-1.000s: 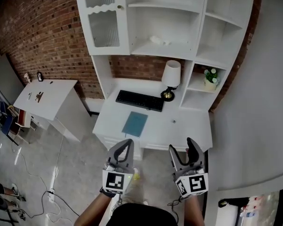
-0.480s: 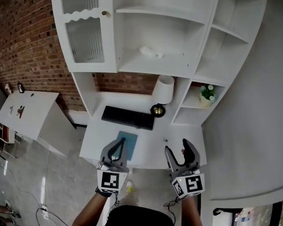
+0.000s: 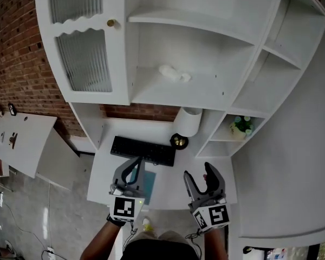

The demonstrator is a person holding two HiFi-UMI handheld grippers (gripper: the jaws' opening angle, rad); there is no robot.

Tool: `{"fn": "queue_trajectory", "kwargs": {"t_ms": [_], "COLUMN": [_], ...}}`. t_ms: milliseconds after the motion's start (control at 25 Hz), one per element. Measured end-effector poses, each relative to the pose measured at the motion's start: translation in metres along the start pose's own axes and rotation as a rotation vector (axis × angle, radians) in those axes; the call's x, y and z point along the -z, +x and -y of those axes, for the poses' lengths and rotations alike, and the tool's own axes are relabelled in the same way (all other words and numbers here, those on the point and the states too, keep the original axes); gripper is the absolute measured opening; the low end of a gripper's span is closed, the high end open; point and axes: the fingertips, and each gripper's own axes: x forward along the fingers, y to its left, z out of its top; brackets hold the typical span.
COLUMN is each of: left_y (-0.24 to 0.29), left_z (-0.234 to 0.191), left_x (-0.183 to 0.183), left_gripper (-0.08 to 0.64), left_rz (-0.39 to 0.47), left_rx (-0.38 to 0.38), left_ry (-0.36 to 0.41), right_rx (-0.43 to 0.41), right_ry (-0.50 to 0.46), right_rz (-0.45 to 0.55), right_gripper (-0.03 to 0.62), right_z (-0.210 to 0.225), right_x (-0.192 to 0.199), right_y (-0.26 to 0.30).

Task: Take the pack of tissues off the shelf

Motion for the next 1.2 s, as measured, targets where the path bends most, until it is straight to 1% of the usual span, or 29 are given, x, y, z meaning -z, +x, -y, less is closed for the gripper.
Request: {"fn": "queue_trajectory", "kwargs": {"t_ms": [80, 240, 320, 440, 560, 640, 720, 800, 920, 1040, 1120, 1200], "left_y": [0.015, 0.035, 0.042, 0.048, 0.057, 0.067, 0.080, 0.094, 0.115, 0.139, 0.153, 0.166], "left_z": [-0.007, -0.015, -0.014, -0.010, -0.019, -0.028, -0.036, -0.043, -0.055, -0.062, -0.068, -0.075], "left_x": [0.003, 0.009, 0.010, 0.005, 0.001, -0.004, -0.010, -0.016, -0.030, -0.047, -0.056, -0.061], "left_gripper": [0.014, 0.014, 0.014, 0.014, 0.014, 0.014, 0.014, 0.014, 0.014, 0.014, 0.014, 0.014], "left_rz": [-0.006, -0.026, -0.037, -0.038, -0.046, -0.049, -0.055, -0.060, -0.056, -0.043, -0.039, -0.039], "left_rx": [-0.006, -0.017, -0.022, -0.038, -0.044, -0.056, -0.057, -0.057, -0.093, -0.106, -0.110, -0.114], "left_ry": [-0.004, 0.020, 0.028, 0.008, 0.012, 0.018, 0.022, 0.013, 0.014, 0.013, 0.003, -0.009], "right_rx": [-0.001, 0.004, -0.006, -0.037, -0.064, -0.083, -0.109, -0.139, -0.185, -0.209, -0.240, -0.300], "right_ry": [0.004, 0.058, 0.069, 0.062, 0.035, 0.040, 0.037, 0.012, -0.034, -0.074, -0.063, 0.000], "right_rz": [-0.019, -0.035, -0.019, 0.004, -0.017, -0.037, -0.042, -0.039, -0.050, -0.054, -0.050, -0.050], "right_gripper": [0.276, 0.276, 0.276, 0.275, 0.276, 0.276, 0.275, 0.275, 0.275, 0.275, 0.275, 0.275], "right_z": [0.005, 0.026, 0.035, 0.040, 0.046, 0.055, 0.062, 0.066, 0.071, 0.078, 0.081, 0.081], "right_x": [0.008, 0.025, 0.023, 0.014, 0.012, 0.010, 0.001, -0.011, -0.029, -0.046, -0.057, -0.068], "right_y": [0.006, 0.019, 0.030, 0.047, 0.066, 0.076, 0.085, 0.096, 0.119, 0.145, 0.162, 0.180]}}
